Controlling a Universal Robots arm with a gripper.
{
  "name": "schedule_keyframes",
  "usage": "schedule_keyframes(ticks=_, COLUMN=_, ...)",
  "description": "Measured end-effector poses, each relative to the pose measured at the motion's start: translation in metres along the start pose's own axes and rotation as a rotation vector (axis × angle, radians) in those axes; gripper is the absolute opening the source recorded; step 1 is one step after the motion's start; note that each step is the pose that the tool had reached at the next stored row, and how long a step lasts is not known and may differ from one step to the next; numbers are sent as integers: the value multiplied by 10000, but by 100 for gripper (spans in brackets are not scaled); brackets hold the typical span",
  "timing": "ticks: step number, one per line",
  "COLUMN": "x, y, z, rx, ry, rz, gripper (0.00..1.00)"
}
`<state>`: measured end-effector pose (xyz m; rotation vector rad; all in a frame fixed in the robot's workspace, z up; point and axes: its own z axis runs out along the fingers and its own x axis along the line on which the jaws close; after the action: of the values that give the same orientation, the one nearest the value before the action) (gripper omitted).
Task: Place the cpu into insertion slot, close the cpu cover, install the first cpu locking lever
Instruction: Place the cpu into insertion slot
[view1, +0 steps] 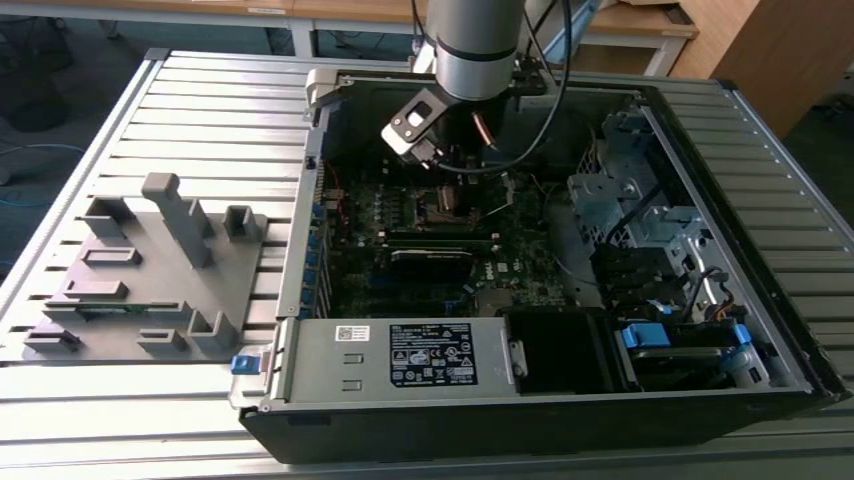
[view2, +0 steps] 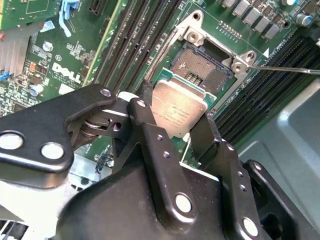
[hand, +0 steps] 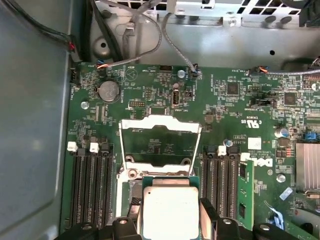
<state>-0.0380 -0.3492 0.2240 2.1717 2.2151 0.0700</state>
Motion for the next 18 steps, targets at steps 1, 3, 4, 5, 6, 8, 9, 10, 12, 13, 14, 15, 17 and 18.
schedule_keyframes(ticks=1, x=7, y=0, z=1, rx=0, ry=0, rz=1, gripper=54)
schedule_keyframes(ticks=3, x=28, y=0, z=2, rx=1, ry=-2, rz=0, gripper=54)
schedule_keyframes(ticks=4, x=38, y=0, z=3, rx=1, ry=-2, rz=0, gripper=54)
schedule_keyframes(ticks=5, x=48, y=0, z=4, rx=1, ry=-2, rz=0, gripper=54)
schedule_keyframes(ticks=6, x=55, y=-2, z=4, rx=1, ry=-2, rz=-1, gripper=54)
schedule_keyframes(ticks=8, x=62, y=-9, z=9, rx=-1, ry=2, rz=0, gripper=54)
schedule_keyframes(ticks=9, x=66, y=-17, z=12, rx=0, ry=1, rz=0, gripper=54)
schedule_keyframes(ticks=10, x=70, y=-28, z=15, rx=0, ry=0, rz=-1, gripper=54)
schedule_keyframes(ticks=12, x=79, y=-48, z=21, rx=1, ry=2, rz=0, gripper=54)
schedule_keyframes(ticks=13, x=81, y=-54, z=25, rx=-1, ry=6, rz=0, gripper=54)
schedule_keyframes(ticks=14, x=82, y=-61, z=29, rx=0, ry=9, rz=0, gripper=54)
schedule_keyframes(ticks=15, x=83, y=-70, z=35, rx=-1, ry=12, rz=-1, gripper=54)
schedule_keyframes(ticks=17, x=85, y=-91, z=47, rx=-5, ry=13, rz=1, gripper=54)
schedule_keyframes(ticks=18, x=85, y=-105, z=52, rx=-9, ry=13, rz=1, gripper=54)
